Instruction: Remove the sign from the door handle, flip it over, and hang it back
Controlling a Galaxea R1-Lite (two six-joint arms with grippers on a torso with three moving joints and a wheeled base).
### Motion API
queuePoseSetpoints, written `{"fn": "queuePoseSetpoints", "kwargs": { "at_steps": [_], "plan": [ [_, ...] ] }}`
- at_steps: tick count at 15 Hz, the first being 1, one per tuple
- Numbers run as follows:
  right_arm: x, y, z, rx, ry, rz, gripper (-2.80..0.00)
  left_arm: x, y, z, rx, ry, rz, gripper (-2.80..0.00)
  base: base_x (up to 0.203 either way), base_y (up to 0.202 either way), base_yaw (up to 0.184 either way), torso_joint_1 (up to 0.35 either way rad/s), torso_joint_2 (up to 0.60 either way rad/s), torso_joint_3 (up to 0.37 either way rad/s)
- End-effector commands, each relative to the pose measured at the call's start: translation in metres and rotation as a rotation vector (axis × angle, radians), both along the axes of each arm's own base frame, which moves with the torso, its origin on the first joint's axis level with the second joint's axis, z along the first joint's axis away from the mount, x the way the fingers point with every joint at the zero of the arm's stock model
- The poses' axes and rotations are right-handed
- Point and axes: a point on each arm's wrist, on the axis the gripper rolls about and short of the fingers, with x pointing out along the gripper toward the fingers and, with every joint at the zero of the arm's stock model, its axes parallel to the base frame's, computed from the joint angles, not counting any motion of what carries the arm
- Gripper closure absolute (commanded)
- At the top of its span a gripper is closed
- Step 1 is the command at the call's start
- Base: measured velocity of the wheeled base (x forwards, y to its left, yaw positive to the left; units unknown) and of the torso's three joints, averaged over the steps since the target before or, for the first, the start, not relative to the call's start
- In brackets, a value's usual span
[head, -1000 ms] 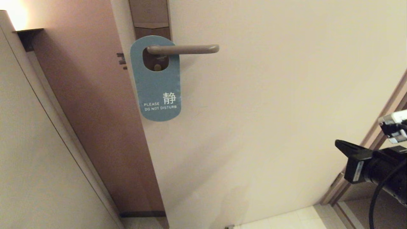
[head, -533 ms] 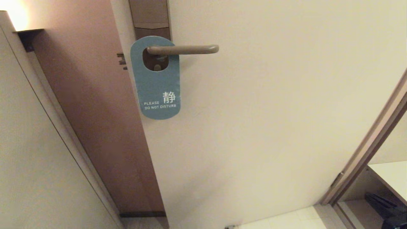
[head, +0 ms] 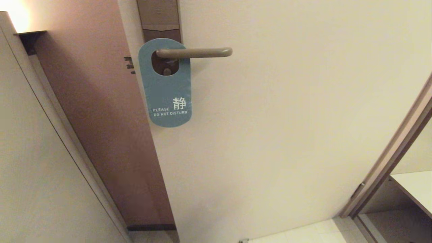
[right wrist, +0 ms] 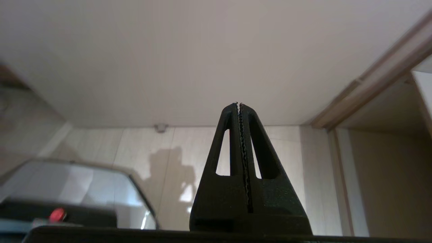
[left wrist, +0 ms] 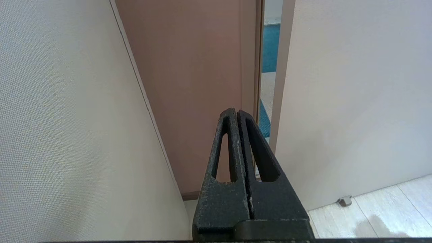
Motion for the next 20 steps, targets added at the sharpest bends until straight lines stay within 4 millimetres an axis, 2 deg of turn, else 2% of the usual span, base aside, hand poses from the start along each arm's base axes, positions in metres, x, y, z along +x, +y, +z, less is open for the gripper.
{"fn": "queuePoseSetpoints", "kwargs": {
  "at_steps": [1, 3, 6, 10, 17, 20],
  "plan": [
    [-0.013, -0.001, -0.003, 0.019, -0.071, 0.030, 0.00, 0.000, 0.000, 0.000, 0.000, 0.001, 0.000, 0.00, 0.000, 0.000, 0.000, 0.000, 0.00, 0.000],
    [-0.024, -0.002, -0.010, 0.014, -0.083, 0.023, 0.00, 0.000, 0.000, 0.000, 0.000, 0.000, 0.001, 0.00, 0.000, 0.000, 0.000, 0.000, 0.00, 0.000],
    [-0.029, -0.002, -0.013, 0.012, -0.118, 0.009, 0.00, 0.000, 0.000, 0.000, 0.000, 0.001, 0.000, 0.00, 0.000, 0.000, 0.000, 0.000, 0.00, 0.000],
    [-0.039, -0.002, -0.014, 0.020, -0.246, -0.036, 0.00, 0.000, 0.000, 0.000, 0.000, 0.000, 0.000, 0.00, 0.000, 0.000, 0.000, 0.000, 0.00, 0.000],
    [-0.048, -0.002, -0.016, 0.029, -0.373, -0.049, 0.00, 0.000, 0.000, 0.000, 0.000, 0.001, 0.000, 0.00, 0.000, 0.000, 0.000, 0.000, 0.00, 0.000],
    [-0.049, -0.002, -0.016, 0.033, -0.375, -0.049, 0.00, 0.000, 0.000, 0.000, 0.000, 0.001, 0.000, 0.00, 0.000, 0.000, 0.000, 0.000, 0.00, 0.000]
  ]
}}
